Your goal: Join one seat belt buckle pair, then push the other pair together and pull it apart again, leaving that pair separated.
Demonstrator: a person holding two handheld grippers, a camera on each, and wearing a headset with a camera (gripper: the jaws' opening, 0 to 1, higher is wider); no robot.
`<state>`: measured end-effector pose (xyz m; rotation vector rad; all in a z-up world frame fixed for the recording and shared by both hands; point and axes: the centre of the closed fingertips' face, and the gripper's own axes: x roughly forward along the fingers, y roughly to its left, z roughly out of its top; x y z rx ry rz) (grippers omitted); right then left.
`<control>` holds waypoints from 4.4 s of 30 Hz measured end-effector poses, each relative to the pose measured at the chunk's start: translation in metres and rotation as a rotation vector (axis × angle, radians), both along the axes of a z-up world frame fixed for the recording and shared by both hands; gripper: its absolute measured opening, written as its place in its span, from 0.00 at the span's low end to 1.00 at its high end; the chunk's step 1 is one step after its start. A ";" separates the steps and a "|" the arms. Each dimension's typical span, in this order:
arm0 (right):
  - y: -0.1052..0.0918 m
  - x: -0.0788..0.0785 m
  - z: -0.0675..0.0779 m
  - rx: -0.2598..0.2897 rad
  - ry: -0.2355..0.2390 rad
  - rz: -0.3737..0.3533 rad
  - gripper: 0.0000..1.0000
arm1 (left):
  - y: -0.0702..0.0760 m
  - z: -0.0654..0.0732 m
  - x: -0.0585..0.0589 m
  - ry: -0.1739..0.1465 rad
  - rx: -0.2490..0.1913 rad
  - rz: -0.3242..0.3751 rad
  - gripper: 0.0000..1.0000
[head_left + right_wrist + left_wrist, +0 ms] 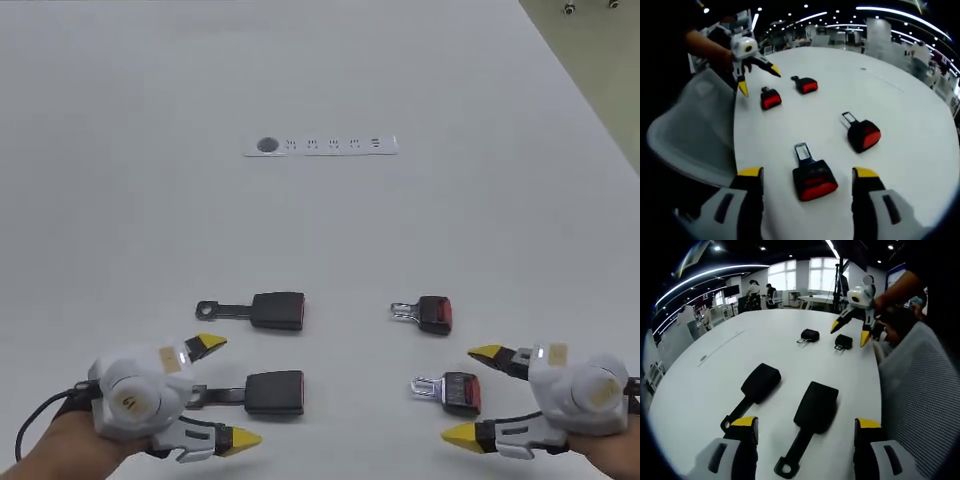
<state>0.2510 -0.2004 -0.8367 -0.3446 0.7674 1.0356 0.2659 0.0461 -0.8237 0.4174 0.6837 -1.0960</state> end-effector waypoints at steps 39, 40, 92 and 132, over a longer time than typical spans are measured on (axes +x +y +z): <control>-0.012 0.001 -0.018 -0.073 0.021 0.222 0.35 | -0.013 -0.040 -0.003 0.022 0.072 -0.201 0.34; -0.013 0.001 -0.018 -0.067 0.024 0.225 0.35 | -0.013 -0.040 -0.002 0.025 0.083 -0.213 0.34; 0.147 0.012 -0.015 0.044 0.014 0.340 0.34 | -0.016 -0.035 -0.007 0.036 0.126 -0.233 0.32; 0.160 0.007 -0.016 0.051 -0.040 0.340 0.33 | -0.010 -0.033 -0.005 0.036 0.050 -0.224 0.32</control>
